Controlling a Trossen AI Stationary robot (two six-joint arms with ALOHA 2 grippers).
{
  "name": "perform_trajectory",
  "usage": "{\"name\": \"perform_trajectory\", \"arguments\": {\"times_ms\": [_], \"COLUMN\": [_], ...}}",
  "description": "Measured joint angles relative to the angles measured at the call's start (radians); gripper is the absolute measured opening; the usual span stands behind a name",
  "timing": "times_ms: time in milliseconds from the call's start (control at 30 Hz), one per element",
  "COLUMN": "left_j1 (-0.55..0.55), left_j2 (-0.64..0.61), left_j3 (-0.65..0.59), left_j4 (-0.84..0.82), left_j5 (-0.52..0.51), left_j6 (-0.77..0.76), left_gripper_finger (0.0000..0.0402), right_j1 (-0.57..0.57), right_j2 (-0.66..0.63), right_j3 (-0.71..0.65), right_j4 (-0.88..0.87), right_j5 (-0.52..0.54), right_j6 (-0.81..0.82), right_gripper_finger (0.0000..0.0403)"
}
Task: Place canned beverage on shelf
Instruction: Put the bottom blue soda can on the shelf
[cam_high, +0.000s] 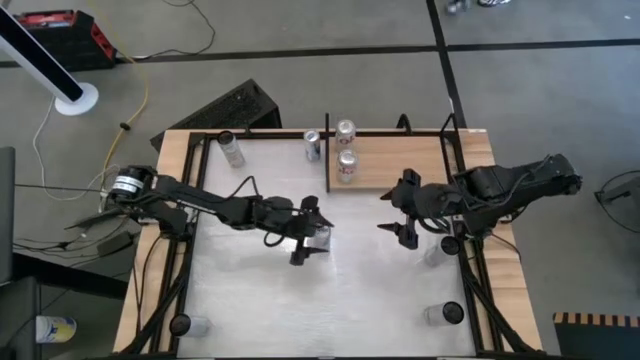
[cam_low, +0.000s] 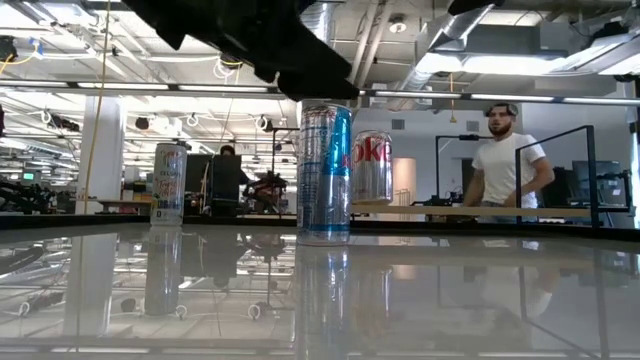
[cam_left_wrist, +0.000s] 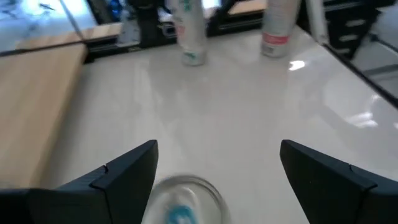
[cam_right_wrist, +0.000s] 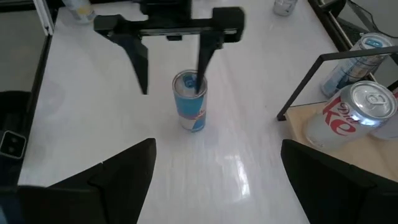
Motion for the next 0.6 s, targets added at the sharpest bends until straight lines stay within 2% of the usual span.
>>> {"name": "perform_trajectory", "arguments": {"times_ms": [267, 600], "left_j1": [0.001, 0.001], "left_j2": [0.01, 0.04], "left_j3": [0.014, 0.014], "left_j4": [-0.107, -0.123], "left_j5": [-0.11, -0.144], "left_j6": [-0.013, -0.067], "left_gripper_finger": [0.0322, 0.0322], "right_j1": [0.0, -0.007], "right_j2": [0.0, 0.0], "right_j3": [0.0, 0.0], "right_j4": [-0.013, -0.015], "right_j5": [0.004, 0.03], "right_j6": [0.004, -0.002], "right_gripper_finger": [0.0369, 0.0369]}}
